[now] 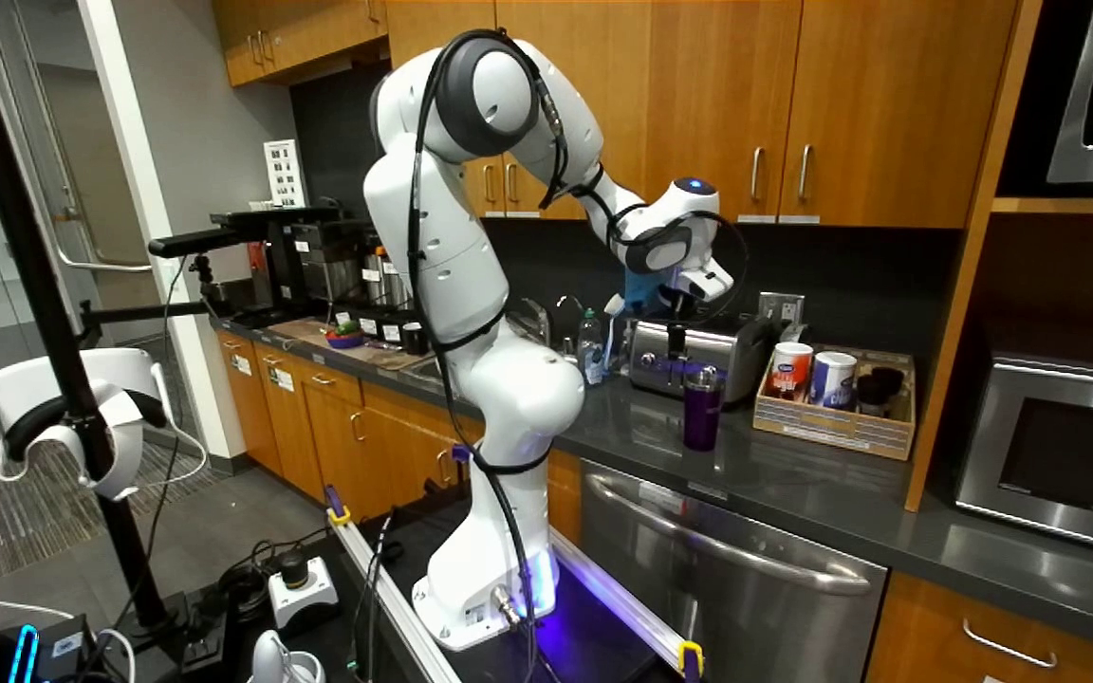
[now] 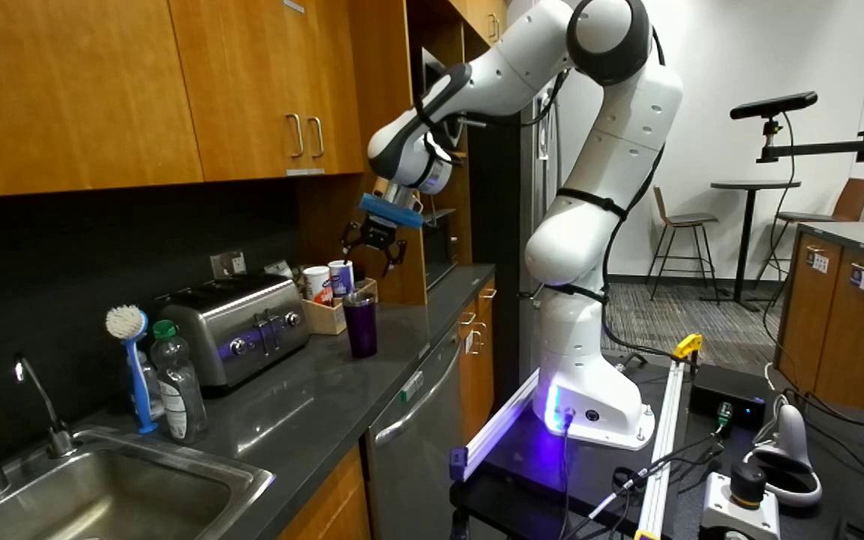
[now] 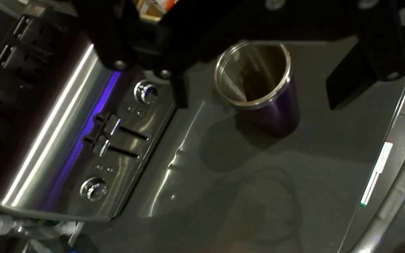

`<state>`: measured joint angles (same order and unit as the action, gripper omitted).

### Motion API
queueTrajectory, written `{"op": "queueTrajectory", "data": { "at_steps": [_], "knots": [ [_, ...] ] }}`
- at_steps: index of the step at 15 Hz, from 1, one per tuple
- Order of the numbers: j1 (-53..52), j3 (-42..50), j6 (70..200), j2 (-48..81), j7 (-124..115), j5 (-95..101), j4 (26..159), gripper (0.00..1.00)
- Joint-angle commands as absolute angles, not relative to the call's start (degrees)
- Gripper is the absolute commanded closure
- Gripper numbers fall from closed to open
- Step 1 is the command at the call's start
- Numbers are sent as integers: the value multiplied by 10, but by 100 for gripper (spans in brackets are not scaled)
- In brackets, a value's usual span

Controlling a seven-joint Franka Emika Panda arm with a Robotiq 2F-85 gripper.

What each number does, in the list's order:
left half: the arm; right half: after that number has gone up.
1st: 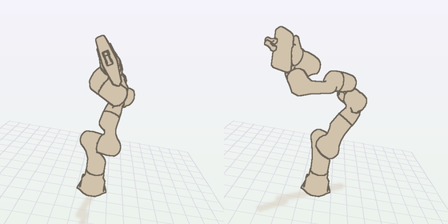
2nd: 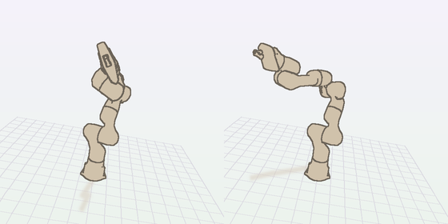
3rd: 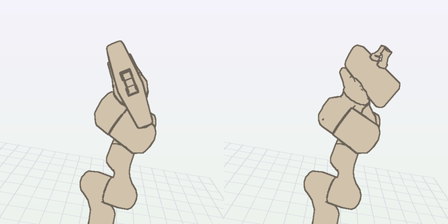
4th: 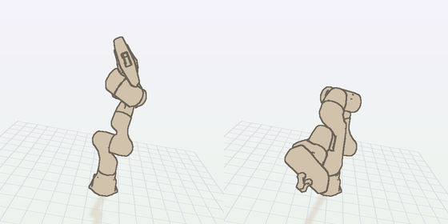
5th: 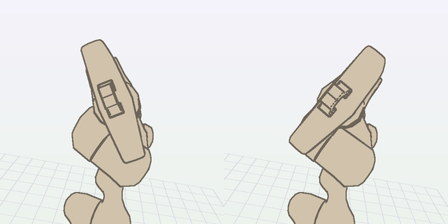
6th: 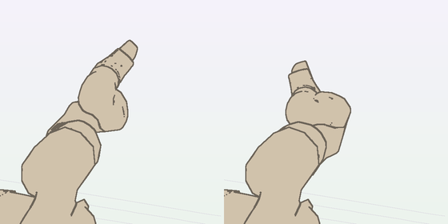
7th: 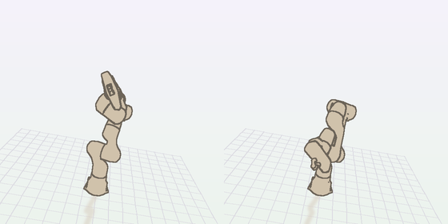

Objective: Pick up the cup

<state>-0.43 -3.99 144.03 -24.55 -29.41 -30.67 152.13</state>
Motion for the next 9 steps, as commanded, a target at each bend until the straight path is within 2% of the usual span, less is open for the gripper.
{"op": "queueTrajectory", "data": {
  "at_steps": [1,3,9],
  "knots": [
    [-4,-37,1443,-247,-304,-304,1525,0],
    [-3,-37,1446,-247,-312,-304,1527,0],
    [57,-85,1352,-232,-479,-136,1508,0]
  ]
}}
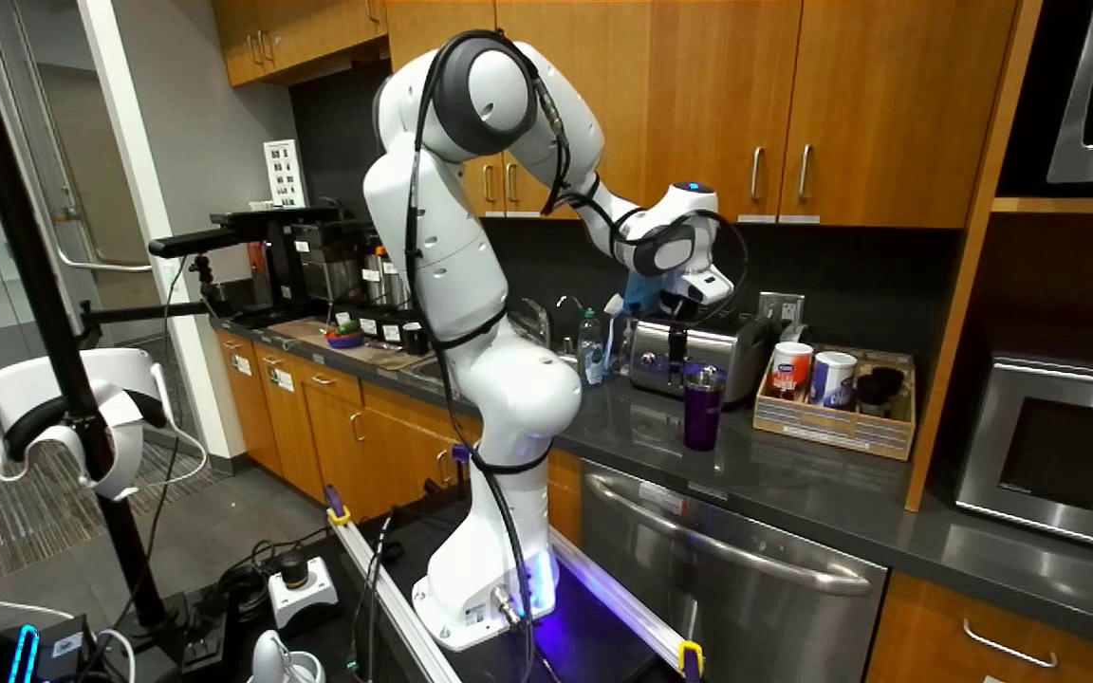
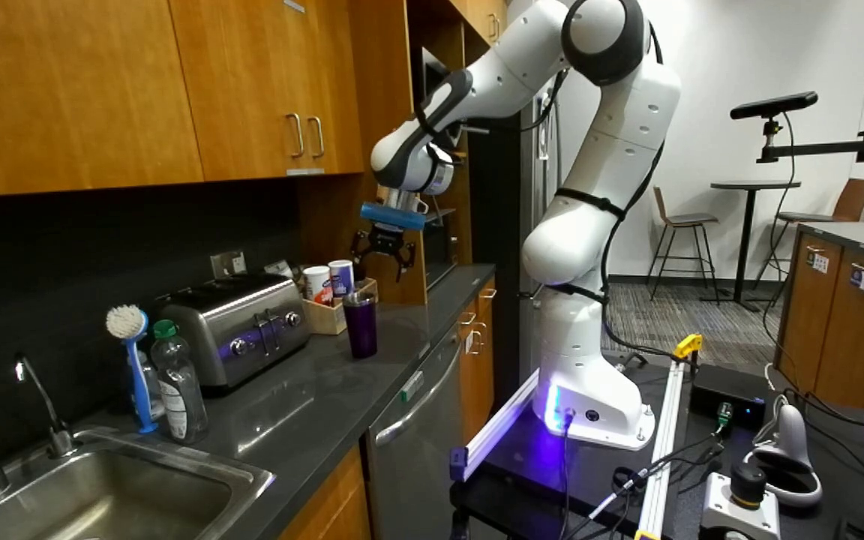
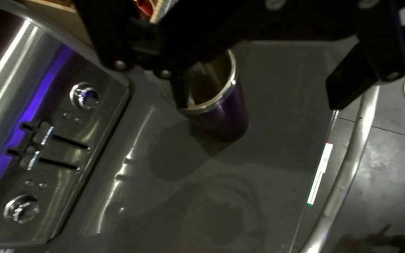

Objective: Pick up the cup

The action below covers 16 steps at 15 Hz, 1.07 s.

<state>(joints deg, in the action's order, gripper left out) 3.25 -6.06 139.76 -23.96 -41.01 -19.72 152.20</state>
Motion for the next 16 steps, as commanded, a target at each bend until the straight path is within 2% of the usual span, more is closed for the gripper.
{"op": "queueTrajectory", "data": {
  "at_steps": [1,10,16],
  "knots": [
    [58,-86,1332,-230,-494,-119,1506,0],
    [29,-64,1259,-200,-518,-134,1471,0],
    [-19,-37,1392,-120,-384,-272,1392,0]
  ]
}}
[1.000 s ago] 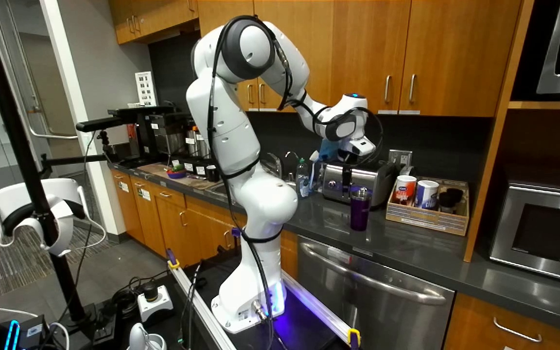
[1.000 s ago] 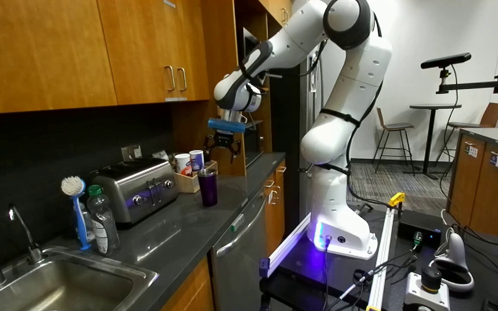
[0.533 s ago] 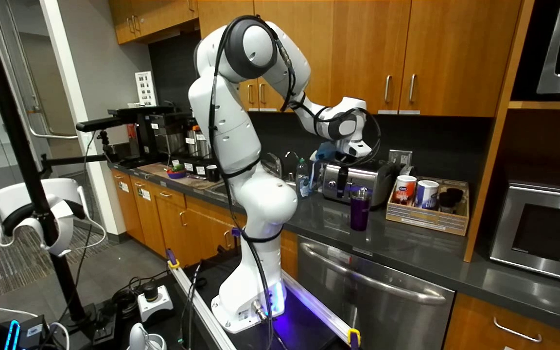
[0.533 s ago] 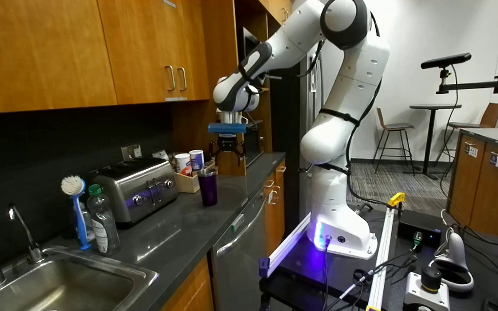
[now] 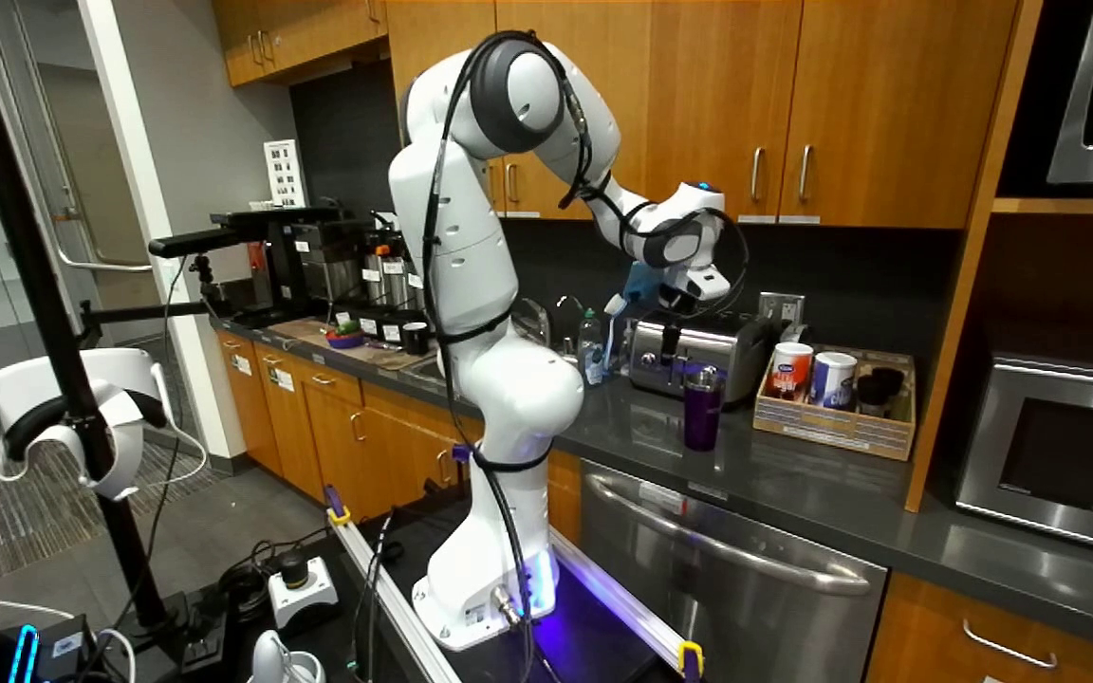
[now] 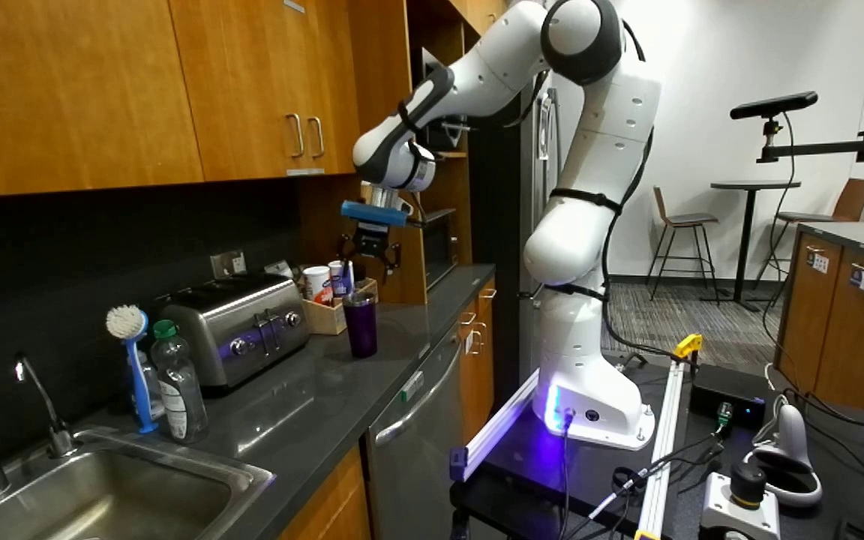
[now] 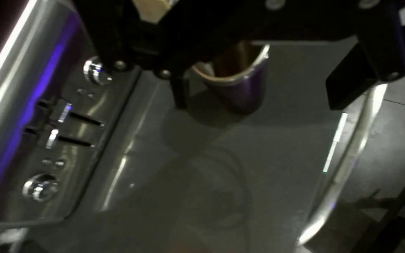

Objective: Pick up the cup

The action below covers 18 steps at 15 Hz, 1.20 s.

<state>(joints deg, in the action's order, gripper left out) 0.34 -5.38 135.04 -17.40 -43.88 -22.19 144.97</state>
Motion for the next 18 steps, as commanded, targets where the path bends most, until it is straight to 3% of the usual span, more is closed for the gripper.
{"op": "queueTrajectory", "data": {
  "at_steps": [1,14,18],
  "knots": [
    [-24,-34,1403,-113,-364,-288,1381,0],
    [-1,-30,1302,-117,-438,-249,1382,0],
    [17,-38,1349,-121,-578,-190,1396,0]
  ]
}}
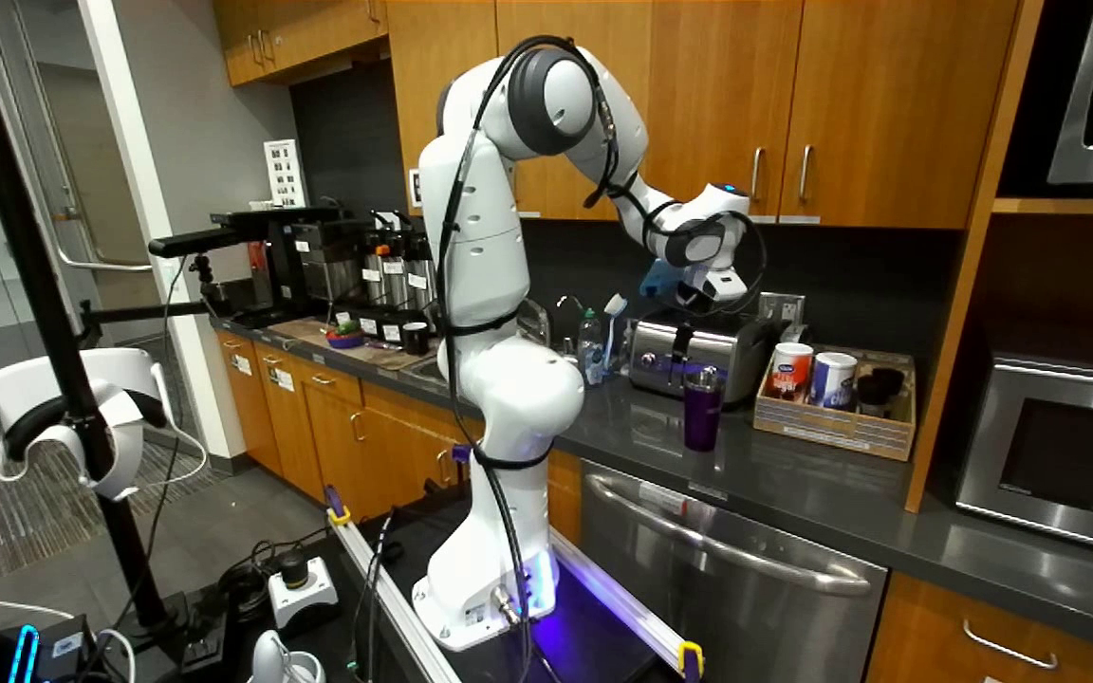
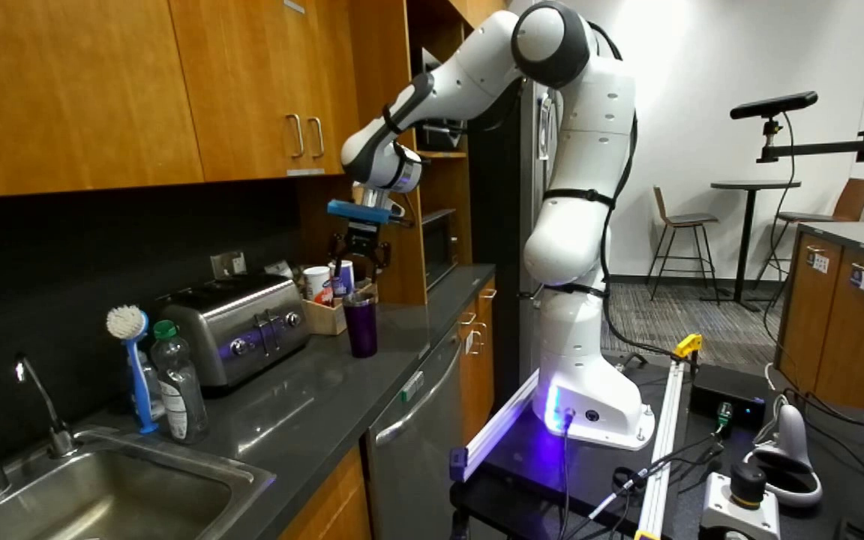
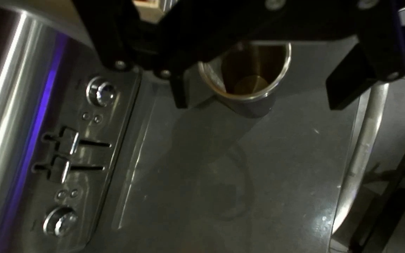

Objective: Pick up the cup

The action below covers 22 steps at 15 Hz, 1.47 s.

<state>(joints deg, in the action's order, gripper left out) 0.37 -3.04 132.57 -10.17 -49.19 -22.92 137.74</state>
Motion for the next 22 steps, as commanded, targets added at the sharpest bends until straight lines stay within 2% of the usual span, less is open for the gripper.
{"op": "queueTrajectory", "data": {
  "at_steps": [1,4,22],
  "knots": [
    [22,-40,1357,-122,-615,-163,1400,0],
    [27,-43,1355,-119,-687,-98,1404,0],
    [18,-30,1350,-101,-656,-119,1393,0]
  ]
}}
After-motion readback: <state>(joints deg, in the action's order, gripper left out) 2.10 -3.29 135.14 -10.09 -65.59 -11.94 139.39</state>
